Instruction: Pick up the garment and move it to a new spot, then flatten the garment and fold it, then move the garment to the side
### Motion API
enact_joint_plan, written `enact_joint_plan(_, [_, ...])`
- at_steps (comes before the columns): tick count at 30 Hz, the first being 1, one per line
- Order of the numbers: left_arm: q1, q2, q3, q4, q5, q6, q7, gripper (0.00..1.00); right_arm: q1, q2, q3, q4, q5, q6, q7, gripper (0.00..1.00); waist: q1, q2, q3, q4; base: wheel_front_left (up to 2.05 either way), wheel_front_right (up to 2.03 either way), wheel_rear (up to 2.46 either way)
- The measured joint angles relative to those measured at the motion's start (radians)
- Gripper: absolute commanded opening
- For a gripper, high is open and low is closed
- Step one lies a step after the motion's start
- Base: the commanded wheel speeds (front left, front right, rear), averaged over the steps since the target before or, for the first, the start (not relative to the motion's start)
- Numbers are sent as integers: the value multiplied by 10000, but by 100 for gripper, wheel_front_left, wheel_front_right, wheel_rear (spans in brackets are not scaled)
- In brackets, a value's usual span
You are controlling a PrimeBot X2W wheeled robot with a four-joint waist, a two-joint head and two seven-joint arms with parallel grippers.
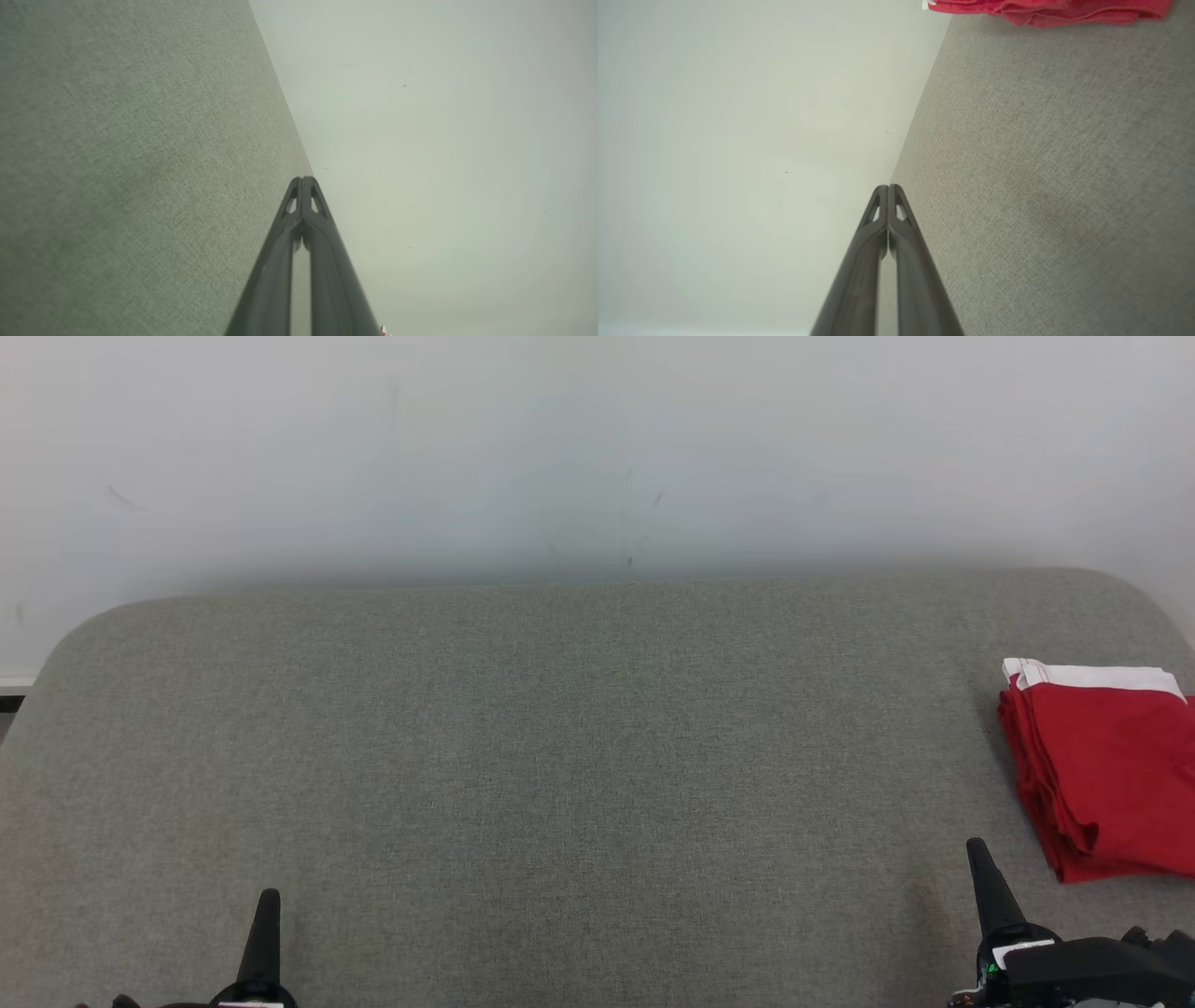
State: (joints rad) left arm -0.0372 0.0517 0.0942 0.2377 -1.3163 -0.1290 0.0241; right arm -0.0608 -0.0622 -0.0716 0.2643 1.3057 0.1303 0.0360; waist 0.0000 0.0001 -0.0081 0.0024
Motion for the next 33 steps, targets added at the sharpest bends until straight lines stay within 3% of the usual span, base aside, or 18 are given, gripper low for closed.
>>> enact_joint_plan(33, [-499, 6, 96, 50, -2303, -2, 658, 0, -362, 86, -332, -148, 2318, 0, 612, 0, 0, 0, 83, -18, 0, 0, 0])
